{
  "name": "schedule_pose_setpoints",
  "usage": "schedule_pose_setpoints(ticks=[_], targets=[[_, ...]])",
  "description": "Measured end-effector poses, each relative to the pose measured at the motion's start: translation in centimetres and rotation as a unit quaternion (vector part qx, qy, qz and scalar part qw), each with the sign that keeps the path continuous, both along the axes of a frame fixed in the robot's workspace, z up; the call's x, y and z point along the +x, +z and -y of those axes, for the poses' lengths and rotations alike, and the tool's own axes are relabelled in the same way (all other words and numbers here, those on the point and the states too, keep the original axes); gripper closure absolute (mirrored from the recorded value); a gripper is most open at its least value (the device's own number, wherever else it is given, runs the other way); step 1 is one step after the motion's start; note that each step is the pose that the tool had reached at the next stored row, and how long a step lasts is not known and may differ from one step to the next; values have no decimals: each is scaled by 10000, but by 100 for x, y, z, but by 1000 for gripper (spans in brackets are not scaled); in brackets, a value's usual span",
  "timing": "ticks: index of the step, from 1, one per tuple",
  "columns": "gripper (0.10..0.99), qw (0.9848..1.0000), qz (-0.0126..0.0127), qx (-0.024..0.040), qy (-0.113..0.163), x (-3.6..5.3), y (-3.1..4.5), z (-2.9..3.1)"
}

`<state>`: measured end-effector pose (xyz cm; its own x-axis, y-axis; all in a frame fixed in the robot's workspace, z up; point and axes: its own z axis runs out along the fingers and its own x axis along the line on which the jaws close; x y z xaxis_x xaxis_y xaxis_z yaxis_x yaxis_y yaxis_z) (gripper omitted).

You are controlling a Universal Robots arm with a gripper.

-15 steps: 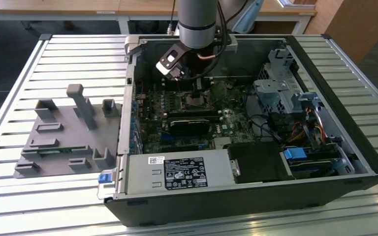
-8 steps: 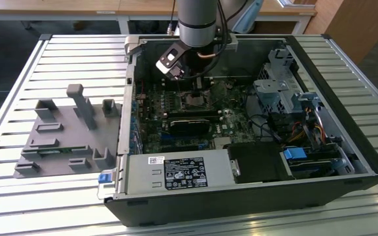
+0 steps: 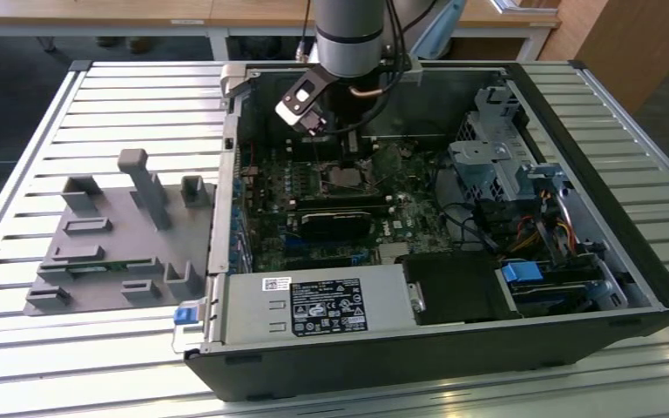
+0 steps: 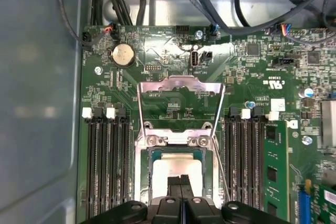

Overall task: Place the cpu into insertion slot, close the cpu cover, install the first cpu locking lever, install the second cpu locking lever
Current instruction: 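Close the cpu cover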

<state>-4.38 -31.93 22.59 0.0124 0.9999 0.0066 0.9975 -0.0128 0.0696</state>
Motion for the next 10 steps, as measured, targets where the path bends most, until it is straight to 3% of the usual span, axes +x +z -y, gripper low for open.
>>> schedule_pose_setpoints(ticks=[8, 10], targets=[[980, 10000, -1, 0, 0, 0, 321, 0], [980, 10000, -1, -1, 0, 0, 370, 0]])
